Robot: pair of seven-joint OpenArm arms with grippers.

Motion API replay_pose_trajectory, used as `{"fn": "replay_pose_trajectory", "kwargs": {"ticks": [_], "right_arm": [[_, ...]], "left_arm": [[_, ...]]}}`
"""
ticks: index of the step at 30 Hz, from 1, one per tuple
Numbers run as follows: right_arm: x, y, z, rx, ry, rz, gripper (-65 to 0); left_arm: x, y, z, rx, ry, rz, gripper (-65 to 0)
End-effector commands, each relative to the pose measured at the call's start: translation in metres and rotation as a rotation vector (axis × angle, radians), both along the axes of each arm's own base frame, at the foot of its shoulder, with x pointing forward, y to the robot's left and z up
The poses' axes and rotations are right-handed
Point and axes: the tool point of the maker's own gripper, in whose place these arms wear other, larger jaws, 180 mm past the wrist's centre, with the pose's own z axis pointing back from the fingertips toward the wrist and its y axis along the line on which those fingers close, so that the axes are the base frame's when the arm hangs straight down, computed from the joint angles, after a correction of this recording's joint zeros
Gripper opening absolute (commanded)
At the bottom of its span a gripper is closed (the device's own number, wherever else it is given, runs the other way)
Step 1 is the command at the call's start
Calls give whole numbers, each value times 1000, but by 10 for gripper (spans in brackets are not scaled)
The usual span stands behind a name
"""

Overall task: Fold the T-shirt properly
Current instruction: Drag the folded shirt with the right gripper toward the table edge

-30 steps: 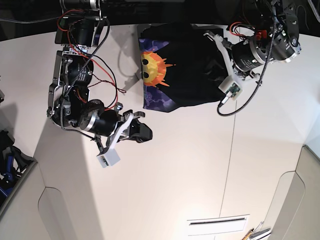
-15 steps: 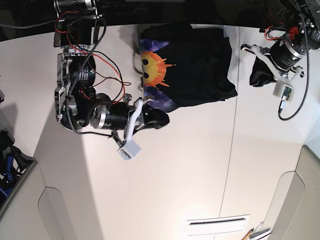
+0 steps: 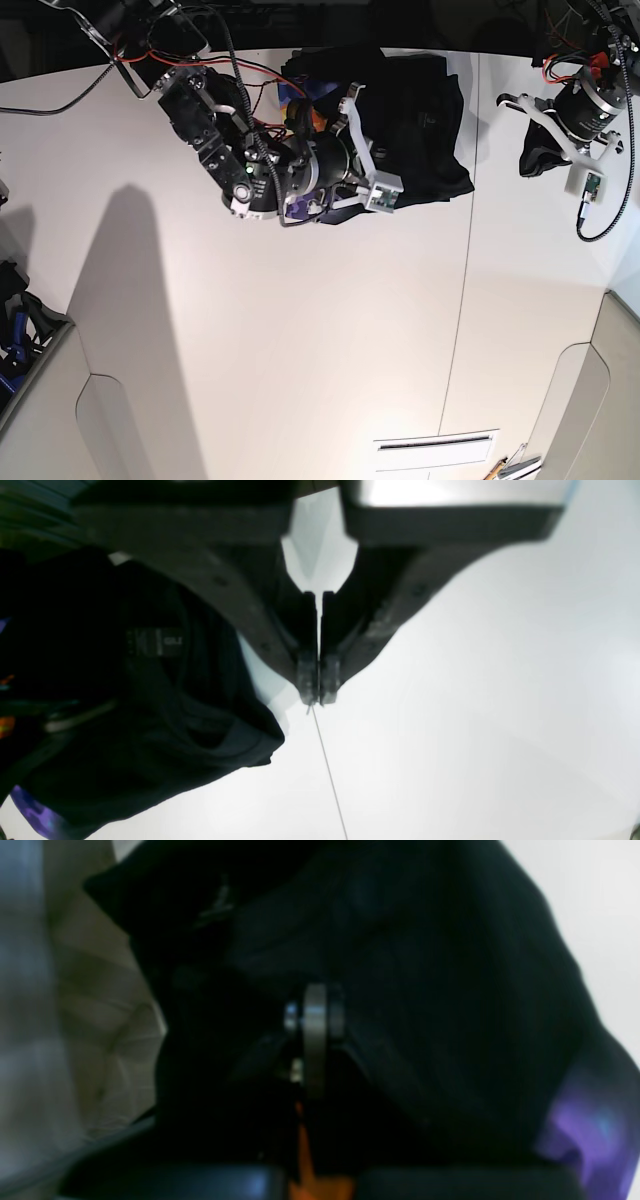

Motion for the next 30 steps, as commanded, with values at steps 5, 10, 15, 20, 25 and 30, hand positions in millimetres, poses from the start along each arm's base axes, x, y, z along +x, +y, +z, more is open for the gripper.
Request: {"fn": "replay_pose_trajectory", "kwargs": {"ticks": [5, 10, 15, 20, 25, 30], "right_arm": [[-9, 23, 8, 35, -76, 85, -650], [-9, 22, -6, 11, -73, 78, -650], [-13, 4, -45, -80, 10, 50, -650], [-20, -15, -79, -164, 94, 11, -650], [9, -39, -90, -247, 71, -215, -650], [60, -75, -83, -259, 48, -551, -650]], "left_arm": [[5, -1, 10, -3, -42, -7, -639], [5, -1, 10, -3, -43, -7, -639], [5, -1, 10, -3, -43, -7, -639], [5, -1, 10, -3, -42, -7, -639], [5, -2, 10, -9, -43, -4, -639], [5, -2, 10, -8, -42, -5, -639]]}}
